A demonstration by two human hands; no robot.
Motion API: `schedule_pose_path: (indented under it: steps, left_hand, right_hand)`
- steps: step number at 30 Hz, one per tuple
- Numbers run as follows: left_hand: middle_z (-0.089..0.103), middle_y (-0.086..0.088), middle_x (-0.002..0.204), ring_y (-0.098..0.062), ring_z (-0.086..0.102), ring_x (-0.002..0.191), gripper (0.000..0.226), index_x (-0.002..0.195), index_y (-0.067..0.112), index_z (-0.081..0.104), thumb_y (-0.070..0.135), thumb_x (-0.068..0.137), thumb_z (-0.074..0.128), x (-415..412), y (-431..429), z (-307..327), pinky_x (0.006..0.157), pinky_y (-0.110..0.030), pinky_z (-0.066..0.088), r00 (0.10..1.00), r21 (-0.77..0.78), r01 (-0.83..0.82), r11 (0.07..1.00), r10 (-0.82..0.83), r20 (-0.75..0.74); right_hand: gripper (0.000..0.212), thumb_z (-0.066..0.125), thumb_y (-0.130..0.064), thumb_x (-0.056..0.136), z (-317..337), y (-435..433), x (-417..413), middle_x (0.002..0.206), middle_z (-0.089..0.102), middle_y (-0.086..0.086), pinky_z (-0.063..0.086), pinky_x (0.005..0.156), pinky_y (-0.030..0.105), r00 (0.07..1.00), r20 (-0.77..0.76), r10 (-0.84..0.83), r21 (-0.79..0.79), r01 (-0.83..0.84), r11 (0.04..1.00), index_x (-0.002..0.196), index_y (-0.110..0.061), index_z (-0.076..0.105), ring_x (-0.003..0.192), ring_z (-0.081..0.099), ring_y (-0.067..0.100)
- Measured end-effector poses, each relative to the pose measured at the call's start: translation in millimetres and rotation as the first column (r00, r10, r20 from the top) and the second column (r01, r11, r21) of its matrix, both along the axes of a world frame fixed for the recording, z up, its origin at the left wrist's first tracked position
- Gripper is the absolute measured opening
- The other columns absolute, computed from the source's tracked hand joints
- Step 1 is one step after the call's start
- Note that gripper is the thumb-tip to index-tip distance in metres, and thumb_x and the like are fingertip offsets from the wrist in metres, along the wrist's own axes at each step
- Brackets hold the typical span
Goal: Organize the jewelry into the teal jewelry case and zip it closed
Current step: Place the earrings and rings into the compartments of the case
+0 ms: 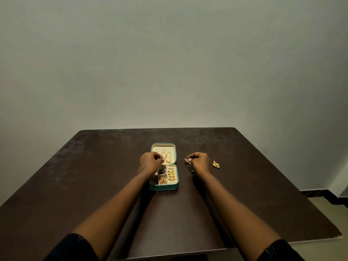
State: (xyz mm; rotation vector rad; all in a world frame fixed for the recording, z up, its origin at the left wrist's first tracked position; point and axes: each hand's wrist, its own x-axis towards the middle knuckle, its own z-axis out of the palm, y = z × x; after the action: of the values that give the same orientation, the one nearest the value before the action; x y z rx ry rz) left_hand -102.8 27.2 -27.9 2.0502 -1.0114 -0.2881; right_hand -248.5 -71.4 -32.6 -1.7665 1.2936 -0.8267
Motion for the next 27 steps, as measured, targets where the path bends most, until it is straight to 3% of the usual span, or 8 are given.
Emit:
schedule_pose_path:
  steps: [3,6,8,11,15,20,27]
  left_hand:
    - [0.069,-0.003,0.105,-0.016,0.062,0.096,0.015,0.098,0.015,0.071,0.023,0.087,0.065,-10,-12,6,0.079,-0.029,0.049,0.998,-0.008,0.05,0.999,-0.05,0.047]
    - [0.069,-0.001,0.105,-0.018,0.062,0.099,0.016,0.098,0.018,0.071,0.026,0.086,0.065,-20,-26,7,0.078,-0.028,0.046,0.993,0.016,0.055,0.998,-0.056,0.1]
    - [0.069,-0.002,0.106,-0.02,0.061,0.101,0.017,0.1,0.019,0.071,0.028,0.086,0.063,-25,-34,9,0.077,-0.027,0.043,0.987,0.034,0.058,0.998,-0.062,0.148]
    - [0.067,-0.005,0.113,-0.025,0.057,0.108,0.022,0.104,0.022,0.071,0.032,0.087,0.061,-32,-42,10,0.087,-0.035,0.046,0.956,0.116,0.086,0.989,-0.115,0.269]
    - [0.061,-0.004,0.12,-0.027,0.046,0.116,0.026,0.11,0.026,0.069,0.033,0.091,0.054,-43,-53,10,0.09,-0.038,0.039,0.866,0.258,0.095,0.962,-0.207,0.454]
    - [0.052,-0.003,0.131,-0.028,0.036,0.122,0.031,0.118,0.024,0.065,0.027,0.095,0.044,-50,-65,7,0.094,-0.043,0.031,0.828,0.383,0.08,0.92,-0.275,0.488]
    - [0.05,-0.005,0.131,-0.028,0.033,0.119,0.031,0.12,0.019,0.06,0.014,0.093,0.046,-54,-77,0,0.089,-0.044,0.027,0.815,0.413,-0.02,0.91,-0.225,0.534]
  right_hand:
    - [0.018,0.063,-0.001,0.081,0,-17,-24,0.102,0.072,0.013,0.04,0.074,0.021,0.986,0.024,-0.163,0.051,0.161,0.986,0.094,-0.006,0.075,0.097,0.065,0.024]
    - [0.02,0.061,0.0,0.079,-5,-30,-41,0.1,0.073,0.013,0.052,0.085,0.032,0.971,0.002,-0.237,0.154,0.234,0.96,0.089,-0.007,0.075,0.098,0.066,0.028]
    - [0.016,0.063,-0.003,0.079,-11,-36,-45,0.098,0.073,0.015,0.053,0.087,0.033,0.982,-0.055,-0.178,0.175,0.185,0.967,0.089,-0.007,0.075,0.095,0.067,0.026]
    - [0.013,0.071,-0.013,0.079,-12,-34,-45,0.097,0.074,0.014,0.049,0.081,0.027,0.988,-0.12,-0.093,0.167,0.112,0.98,0.09,-0.008,0.076,0.086,0.063,0.017]
    - [0.015,0.074,-0.018,0.078,-11,-34,-41,0.097,0.074,0.011,0.043,0.075,0.02,0.988,-0.153,-0.03,0.145,0.052,0.988,0.089,-0.008,0.076,0.095,0.066,0.019]
    - [0.017,0.078,-0.022,0.072,-19,-35,-29,0.092,0.074,0.014,0.053,0.079,0.029,0.972,-0.232,-0.033,0.086,0.054,0.995,0.08,-0.007,0.075,0.092,0.068,0.024]
    - [0.022,0.076,-0.017,0.075,-23,-44,-29,0.102,0.072,0.012,0.048,0.079,0.025,0.969,-0.248,0.011,0.078,0.008,0.997,0.095,-0.008,0.075,0.099,0.066,0.021]
